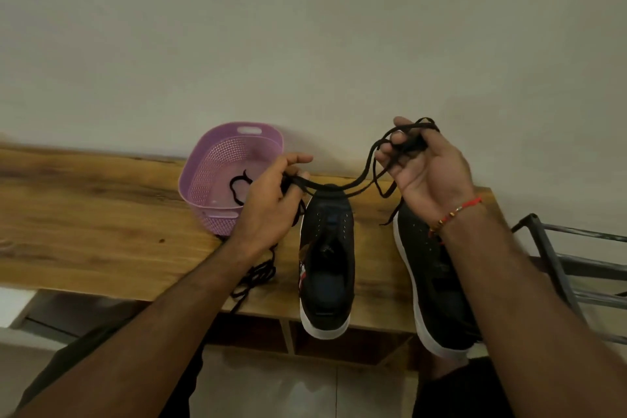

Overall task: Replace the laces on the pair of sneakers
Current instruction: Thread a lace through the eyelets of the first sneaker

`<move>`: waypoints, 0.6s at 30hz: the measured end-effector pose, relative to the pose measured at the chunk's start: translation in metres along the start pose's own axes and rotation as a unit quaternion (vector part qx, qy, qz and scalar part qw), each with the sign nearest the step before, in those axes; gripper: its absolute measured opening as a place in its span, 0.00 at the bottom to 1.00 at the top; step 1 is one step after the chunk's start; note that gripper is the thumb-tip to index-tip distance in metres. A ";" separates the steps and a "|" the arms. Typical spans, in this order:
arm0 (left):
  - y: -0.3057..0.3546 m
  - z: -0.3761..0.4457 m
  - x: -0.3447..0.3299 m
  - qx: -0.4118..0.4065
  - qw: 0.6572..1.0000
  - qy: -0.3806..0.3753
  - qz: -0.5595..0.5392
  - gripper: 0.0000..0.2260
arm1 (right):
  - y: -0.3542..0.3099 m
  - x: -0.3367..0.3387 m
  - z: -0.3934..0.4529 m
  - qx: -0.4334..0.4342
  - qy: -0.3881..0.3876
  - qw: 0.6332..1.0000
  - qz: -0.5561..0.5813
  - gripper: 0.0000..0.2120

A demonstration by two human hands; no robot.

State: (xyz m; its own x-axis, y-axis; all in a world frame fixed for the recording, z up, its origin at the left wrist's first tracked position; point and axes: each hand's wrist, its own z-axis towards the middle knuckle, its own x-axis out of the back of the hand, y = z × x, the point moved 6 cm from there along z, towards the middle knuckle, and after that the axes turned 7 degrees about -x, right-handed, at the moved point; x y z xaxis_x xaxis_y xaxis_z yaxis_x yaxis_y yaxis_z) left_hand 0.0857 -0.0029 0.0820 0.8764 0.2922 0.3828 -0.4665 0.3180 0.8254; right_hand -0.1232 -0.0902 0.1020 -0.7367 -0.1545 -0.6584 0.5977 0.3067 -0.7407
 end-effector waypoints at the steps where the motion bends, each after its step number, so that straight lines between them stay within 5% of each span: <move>1: -0.004 0.002 0.004 0.007 1.000 0.005 0.000 0.13 | 0.002 0.000 0.002 -0.006 -0.009 1.000 -0.017 0.13; 13: -0.062 0.025 0.092 0.086 0.985 0.147 0.016 0.10 | -0.003 0.038 0.008 0.026 0.108 0.988 -0.103 0.15; 18: -0.081 0.015 0.114 0.178 0.898 0.345 -0.207 0.07 | -0.006 0.033 0.004 0.019 0.074 0.997 -0.029 0.16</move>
State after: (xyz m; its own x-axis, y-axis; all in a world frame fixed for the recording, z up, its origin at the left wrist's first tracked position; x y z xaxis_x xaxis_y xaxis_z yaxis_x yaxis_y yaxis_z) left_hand 0.2255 -0.0093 0.0652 0.6262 0.7435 -0.2346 0.0573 0.2562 0.9649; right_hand -0.1503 -0.1008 0.0845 -0.8079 -0.0294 -0.5886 0.5613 0.2657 -0.7838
